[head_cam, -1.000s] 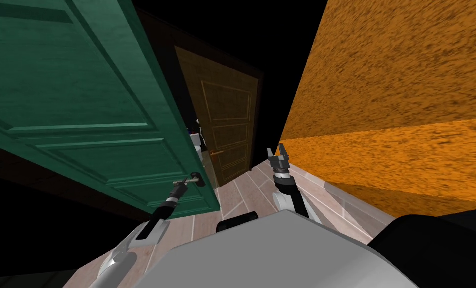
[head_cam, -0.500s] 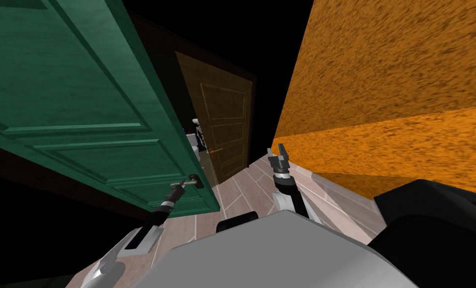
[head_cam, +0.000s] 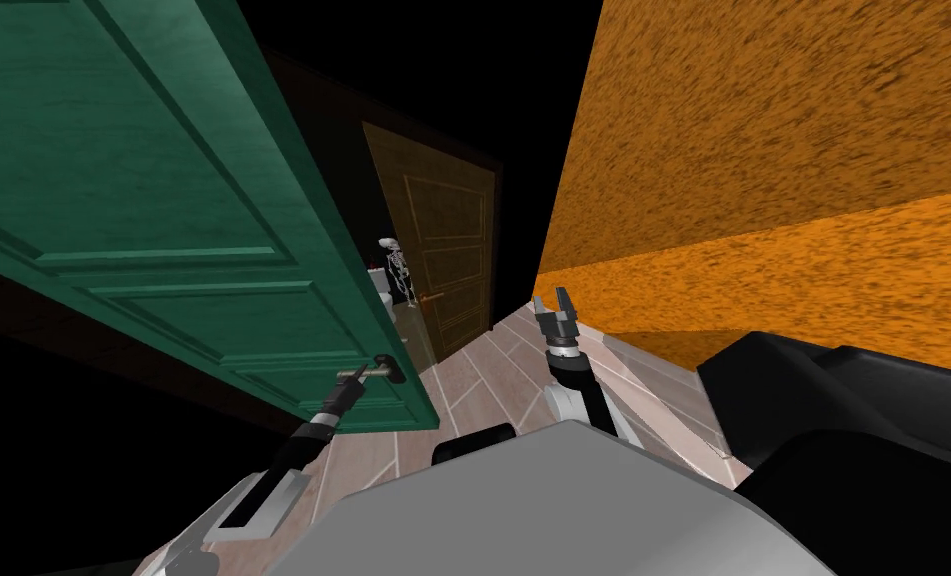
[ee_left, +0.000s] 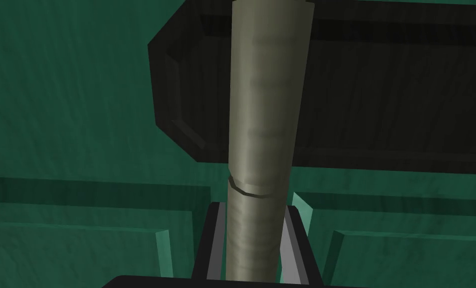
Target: Pull the door open
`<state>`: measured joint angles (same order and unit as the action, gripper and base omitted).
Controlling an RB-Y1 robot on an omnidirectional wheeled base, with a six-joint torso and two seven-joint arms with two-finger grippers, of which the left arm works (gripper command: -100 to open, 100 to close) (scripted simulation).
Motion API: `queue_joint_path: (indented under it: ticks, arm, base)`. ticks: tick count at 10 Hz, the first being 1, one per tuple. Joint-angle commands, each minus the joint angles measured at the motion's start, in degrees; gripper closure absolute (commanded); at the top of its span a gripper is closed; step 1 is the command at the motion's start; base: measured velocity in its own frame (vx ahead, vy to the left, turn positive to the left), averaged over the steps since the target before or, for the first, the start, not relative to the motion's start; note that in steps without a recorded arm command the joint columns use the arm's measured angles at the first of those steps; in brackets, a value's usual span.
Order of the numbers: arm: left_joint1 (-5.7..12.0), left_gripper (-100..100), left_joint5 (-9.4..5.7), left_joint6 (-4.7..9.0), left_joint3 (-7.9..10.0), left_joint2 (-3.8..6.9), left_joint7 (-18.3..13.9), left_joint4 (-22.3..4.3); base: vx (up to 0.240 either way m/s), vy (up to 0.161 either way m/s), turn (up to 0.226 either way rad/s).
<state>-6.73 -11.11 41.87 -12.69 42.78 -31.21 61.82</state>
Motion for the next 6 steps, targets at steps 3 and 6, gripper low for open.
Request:
queue_joint_path:
  ticks: [3,6]
  arm:
    - [-0.89,100,-0.04,2.25,-0.84,1.05,-0.79,-0.57]
    - [-1.74,100,-0.13,4.78,-1.69,2.22,-1.6,-1.13]
  base:
    - [-0.139,0.081,-0.119]
    - [-0.21,0.102,-0.151]
